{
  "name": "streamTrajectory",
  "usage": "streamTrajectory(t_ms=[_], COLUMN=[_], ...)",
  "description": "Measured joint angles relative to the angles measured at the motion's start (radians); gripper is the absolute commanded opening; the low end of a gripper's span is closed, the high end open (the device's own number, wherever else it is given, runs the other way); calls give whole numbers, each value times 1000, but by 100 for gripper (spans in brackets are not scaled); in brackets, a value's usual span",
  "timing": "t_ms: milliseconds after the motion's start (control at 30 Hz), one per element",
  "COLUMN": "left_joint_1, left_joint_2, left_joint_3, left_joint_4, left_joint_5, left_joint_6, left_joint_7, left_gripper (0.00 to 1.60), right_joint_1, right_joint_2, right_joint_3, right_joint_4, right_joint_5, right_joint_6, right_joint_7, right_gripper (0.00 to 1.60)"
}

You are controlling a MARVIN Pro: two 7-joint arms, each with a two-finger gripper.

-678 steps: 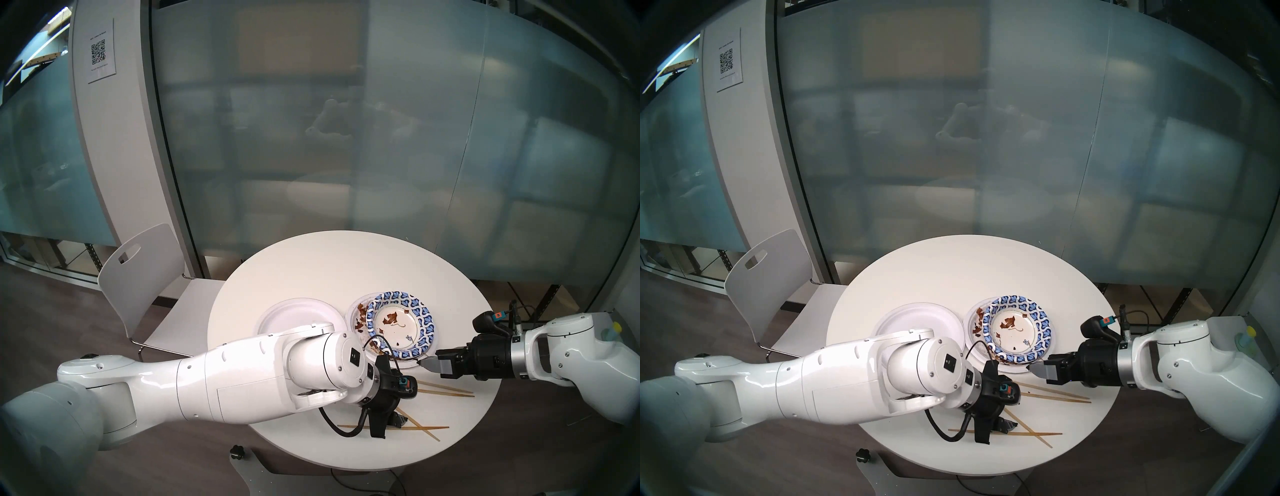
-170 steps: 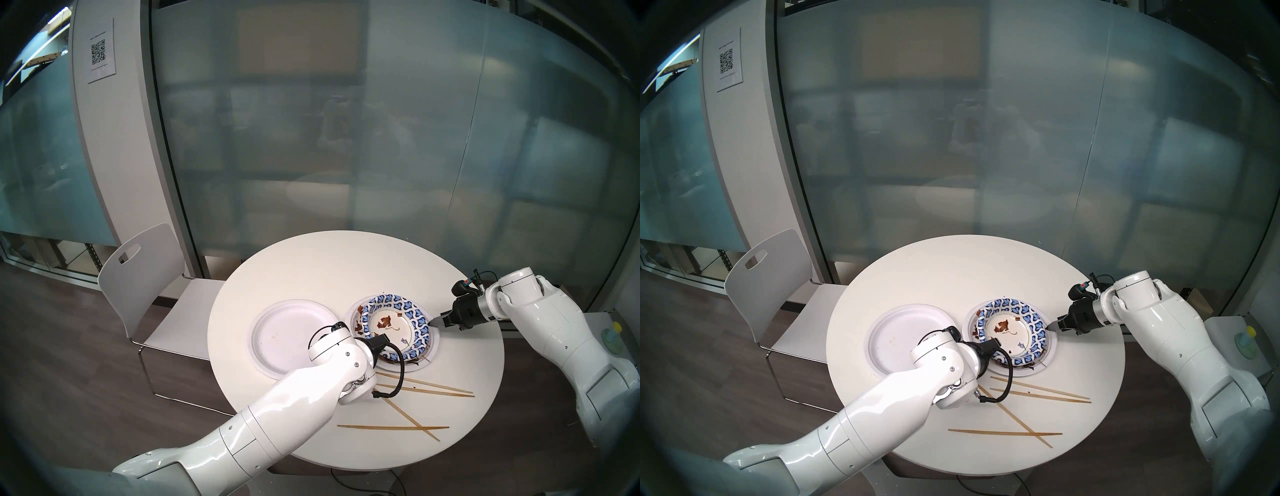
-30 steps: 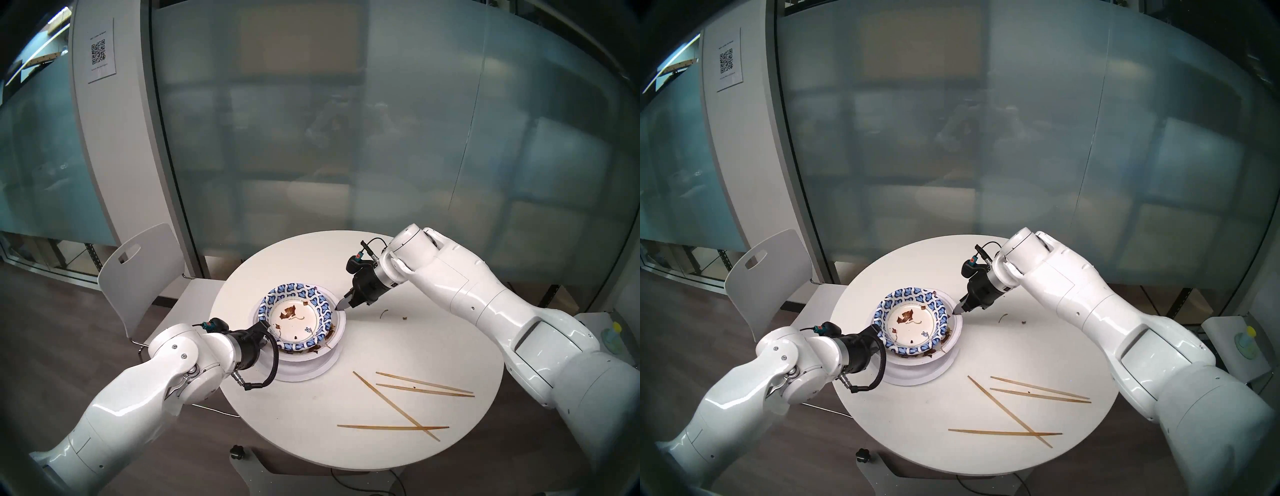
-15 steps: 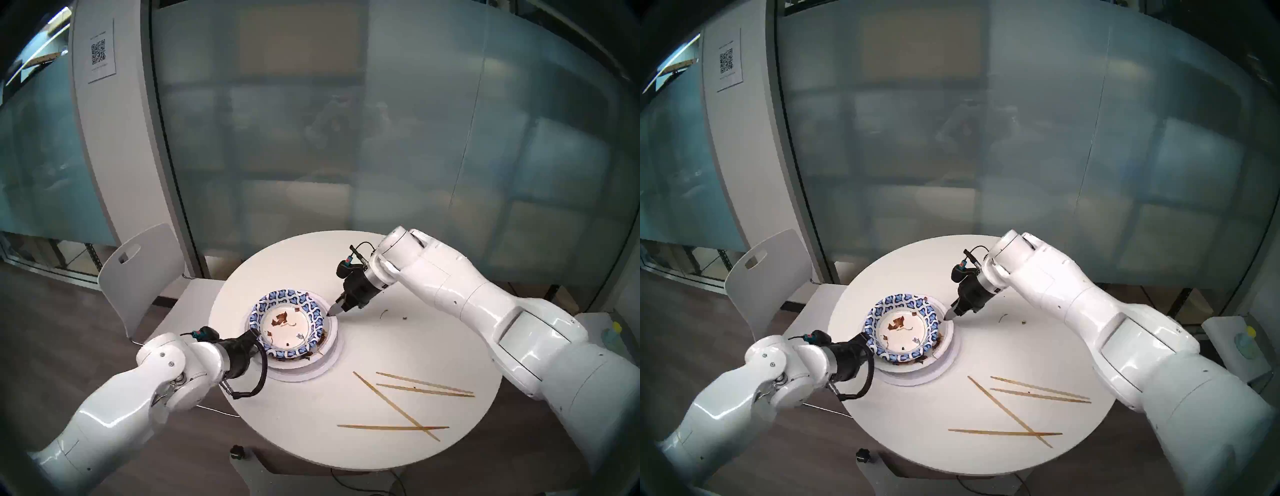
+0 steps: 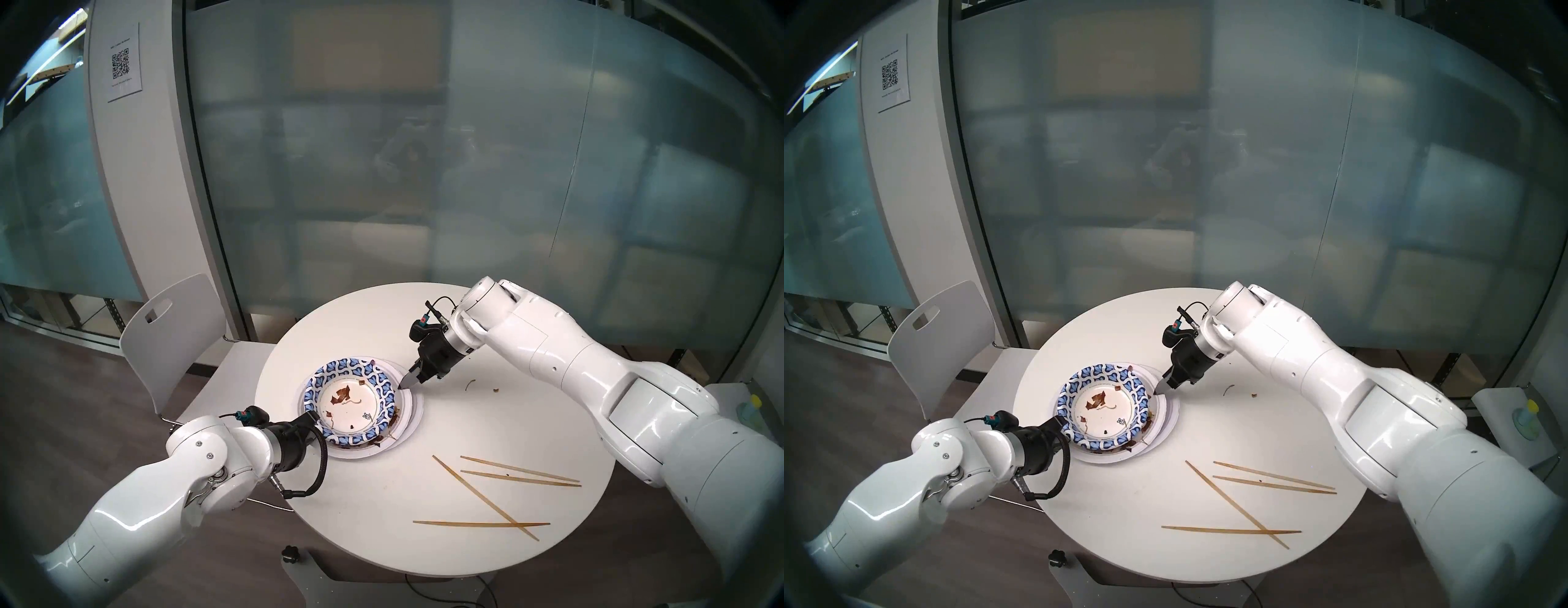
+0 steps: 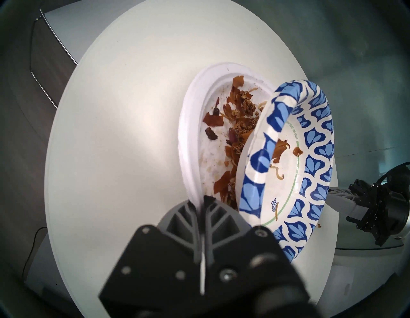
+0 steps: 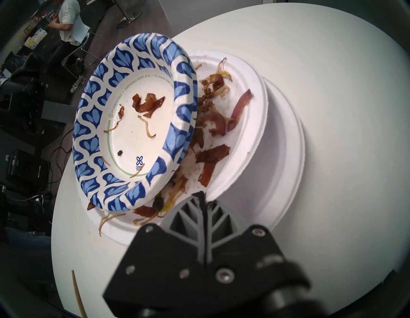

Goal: Stack the plates into one stack

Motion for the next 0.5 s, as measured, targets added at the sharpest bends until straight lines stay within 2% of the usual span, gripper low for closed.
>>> streamTrajectory(t_ms=[500], left_joint_1=[-18], left_joint_2=[-13], left_joint_3=[9], left_joint_4=[-8], left_joint_5=[23], left_joint_6=[-2], left_joint_7=[-5], left_gripper=[0], right_joint_1=[-6], right_joint_2=[38], right_joint_3=[8], right_joint_4=[-47], right_joint_5=[14], right_joint_6=[25], right_joint_7=[-22], right_gripper=[0])
